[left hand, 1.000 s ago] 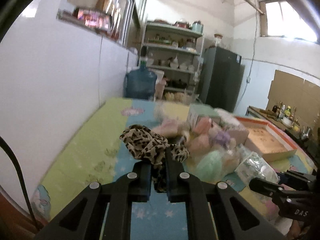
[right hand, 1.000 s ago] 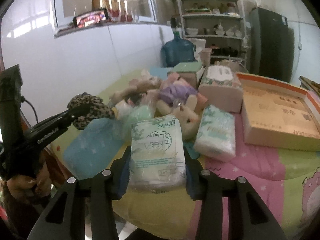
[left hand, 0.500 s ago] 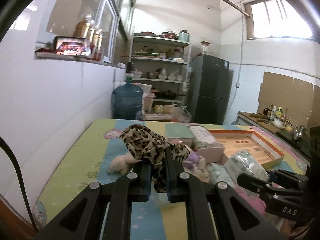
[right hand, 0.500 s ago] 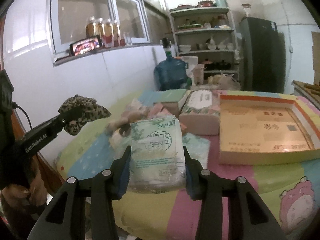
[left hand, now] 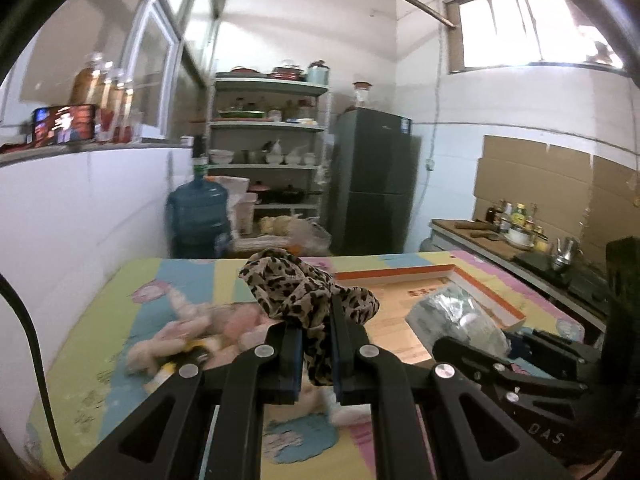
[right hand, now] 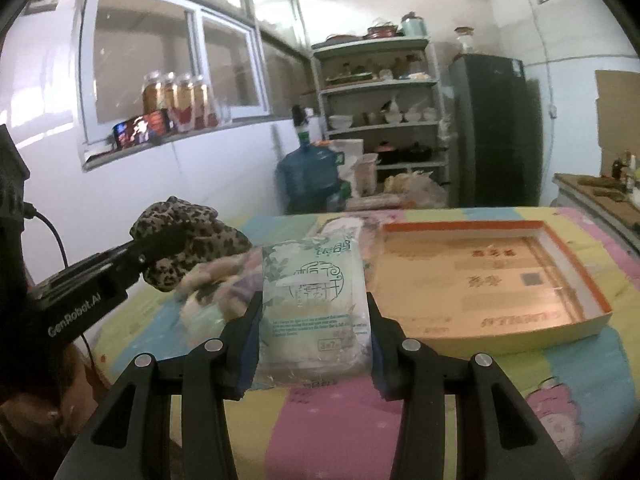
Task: Organize soft objects
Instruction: 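Carry the cloth and tissue pack into the cardboard tray with both tools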
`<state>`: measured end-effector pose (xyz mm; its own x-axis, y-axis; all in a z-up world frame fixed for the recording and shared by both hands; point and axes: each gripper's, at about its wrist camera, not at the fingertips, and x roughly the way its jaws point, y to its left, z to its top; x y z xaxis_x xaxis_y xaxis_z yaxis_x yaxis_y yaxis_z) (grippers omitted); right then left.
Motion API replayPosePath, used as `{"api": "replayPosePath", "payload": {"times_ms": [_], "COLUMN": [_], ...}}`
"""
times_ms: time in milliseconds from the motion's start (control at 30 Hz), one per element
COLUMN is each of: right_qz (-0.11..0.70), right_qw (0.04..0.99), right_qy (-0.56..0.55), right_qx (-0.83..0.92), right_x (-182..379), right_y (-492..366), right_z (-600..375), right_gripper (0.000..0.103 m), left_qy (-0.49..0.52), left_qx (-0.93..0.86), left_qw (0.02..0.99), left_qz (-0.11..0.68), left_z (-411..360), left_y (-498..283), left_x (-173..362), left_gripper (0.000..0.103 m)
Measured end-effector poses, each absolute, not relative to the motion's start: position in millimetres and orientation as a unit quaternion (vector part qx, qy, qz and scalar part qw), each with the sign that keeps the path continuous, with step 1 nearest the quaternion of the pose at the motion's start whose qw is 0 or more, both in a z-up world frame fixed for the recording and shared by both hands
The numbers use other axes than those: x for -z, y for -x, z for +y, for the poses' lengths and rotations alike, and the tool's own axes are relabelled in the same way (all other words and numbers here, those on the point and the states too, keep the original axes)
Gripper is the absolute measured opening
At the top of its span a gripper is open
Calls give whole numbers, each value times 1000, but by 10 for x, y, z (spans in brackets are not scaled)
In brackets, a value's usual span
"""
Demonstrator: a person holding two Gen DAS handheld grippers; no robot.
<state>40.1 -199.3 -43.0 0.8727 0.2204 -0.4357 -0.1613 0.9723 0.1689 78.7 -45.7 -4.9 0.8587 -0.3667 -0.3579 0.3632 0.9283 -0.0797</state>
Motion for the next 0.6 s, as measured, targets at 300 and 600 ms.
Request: {"api": "replayPosePath", "payload": {"times_ms": [300,600], "right_qz": [211,224], "right_qw": [976,972], "right_qy": [-52,-76], "right_qx": [-31,4], "right_x": [265,197], "right_y": [-394,-515], "right_z": [-2519,-3151], "right_gripper": [46,46], "left_qy": [1,8], "left_qx": [231,255], "left_qw": [953,943], "left_qz": [195,214], "left_z": [-979,-1530], "left_y": [-961,-1217], "left_x": [45,91], "left_gripper": [11,11]}}
